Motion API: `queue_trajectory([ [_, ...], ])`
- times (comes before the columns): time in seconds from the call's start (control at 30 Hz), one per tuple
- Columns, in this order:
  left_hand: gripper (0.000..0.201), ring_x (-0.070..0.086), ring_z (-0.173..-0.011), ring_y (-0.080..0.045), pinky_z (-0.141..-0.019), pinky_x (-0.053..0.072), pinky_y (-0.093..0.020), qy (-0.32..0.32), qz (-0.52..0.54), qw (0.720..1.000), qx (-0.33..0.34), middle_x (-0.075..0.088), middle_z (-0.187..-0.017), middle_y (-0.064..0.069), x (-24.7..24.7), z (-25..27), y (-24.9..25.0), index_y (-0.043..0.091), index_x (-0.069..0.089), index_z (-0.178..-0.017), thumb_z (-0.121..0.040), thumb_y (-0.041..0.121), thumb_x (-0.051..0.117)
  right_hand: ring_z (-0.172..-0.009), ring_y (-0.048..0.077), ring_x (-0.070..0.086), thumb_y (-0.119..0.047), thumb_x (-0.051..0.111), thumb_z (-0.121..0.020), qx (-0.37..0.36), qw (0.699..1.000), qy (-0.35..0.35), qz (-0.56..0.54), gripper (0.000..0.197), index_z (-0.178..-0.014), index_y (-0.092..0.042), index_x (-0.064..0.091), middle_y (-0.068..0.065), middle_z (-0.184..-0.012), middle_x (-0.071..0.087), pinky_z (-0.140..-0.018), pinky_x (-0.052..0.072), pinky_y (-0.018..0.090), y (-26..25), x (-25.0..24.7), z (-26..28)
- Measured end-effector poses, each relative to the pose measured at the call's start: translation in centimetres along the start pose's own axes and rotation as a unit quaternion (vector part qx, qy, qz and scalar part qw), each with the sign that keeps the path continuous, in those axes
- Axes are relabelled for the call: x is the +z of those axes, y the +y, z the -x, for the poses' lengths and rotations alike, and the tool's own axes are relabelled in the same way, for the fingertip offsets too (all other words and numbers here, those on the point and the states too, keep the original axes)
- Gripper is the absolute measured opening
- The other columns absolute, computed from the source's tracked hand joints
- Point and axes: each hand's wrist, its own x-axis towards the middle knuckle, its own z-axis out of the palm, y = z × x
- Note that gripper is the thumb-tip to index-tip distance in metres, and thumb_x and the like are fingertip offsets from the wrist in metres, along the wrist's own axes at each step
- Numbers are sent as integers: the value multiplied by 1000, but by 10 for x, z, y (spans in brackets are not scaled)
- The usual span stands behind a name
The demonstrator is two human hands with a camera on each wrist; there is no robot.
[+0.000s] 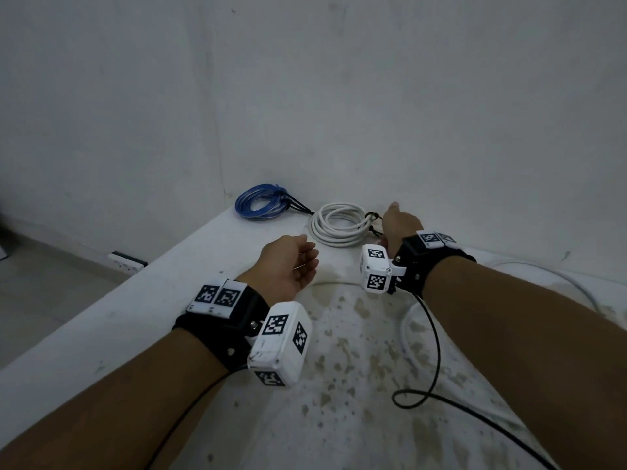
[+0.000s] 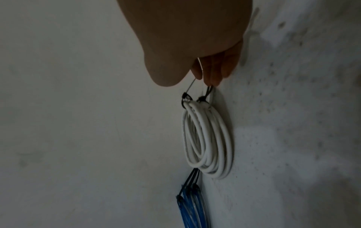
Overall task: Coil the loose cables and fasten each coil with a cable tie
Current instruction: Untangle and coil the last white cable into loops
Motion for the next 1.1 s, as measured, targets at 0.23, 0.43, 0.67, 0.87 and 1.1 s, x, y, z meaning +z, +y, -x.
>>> queue_trajectory([
  [0.23, 18, 52, -61, -13, -59, 47, -23, -48, -51, 997, 25, 58, -70, -1, 46, 28, -7, 9, 62, -85, -98, 19, 54, -52, 21, 57, -26, 59, -90, -58, 998, -24, 22, 25, -84, -1, 61, 13, -75, 65, -48, 45, 23, 20, -75, 17],
  [0.43, 15, 53, -59, -13, -54, 51, -22, -122, -196, 971, 58, 57, -71, -3, 100, 60, -40, 8, 60, -86, -98, 17, 57, -58, 25, 64, -33, 67, -91, -125, 954, -18, 273, 38, -74, 1, 66, 13, -72, 70, -56, 53, 31, 62, -208, 52],
  [0.67, 55, 54, -119, -24, -92, 46, -29, -240, -664, 655, 269, 51, -137, -6, 136, 68, -93, 19, 48, -139, -87, 6, 59, -57, 21, 56, -40, 69, -90, -68, 899, -46, 431, 41, -72, -7, 53, 6, -66, 57, -49, 42, 24, 146, -304, 88],
  [0.87, 17, 60, -101, -19, -83, 49, -31, -268, -752, 493, 346, 66, -107, 1, 170, 78, -131, 20, 71, -104, -89, 16, 64, -72, 23, 59, -26, 64, -89, -90, 911, -25, 401, 23, -88, -4, 57, 9, -83, 62, -54, 40, 28, 177, -308, 70],
  [1.1, 13, 64, -77, -18, -70, 50, -33, -190, -715, 475, 476, 71, -85, 0, 178, 88, -60, 19, 76, -94, -89, 29, 70, -48, 17, 41, -13, 60, -87, -68, 921, -16, 384, 44, -50, -11, 37, 5, -53, 43, -46, 31, 25, 175, -313, 67],
])
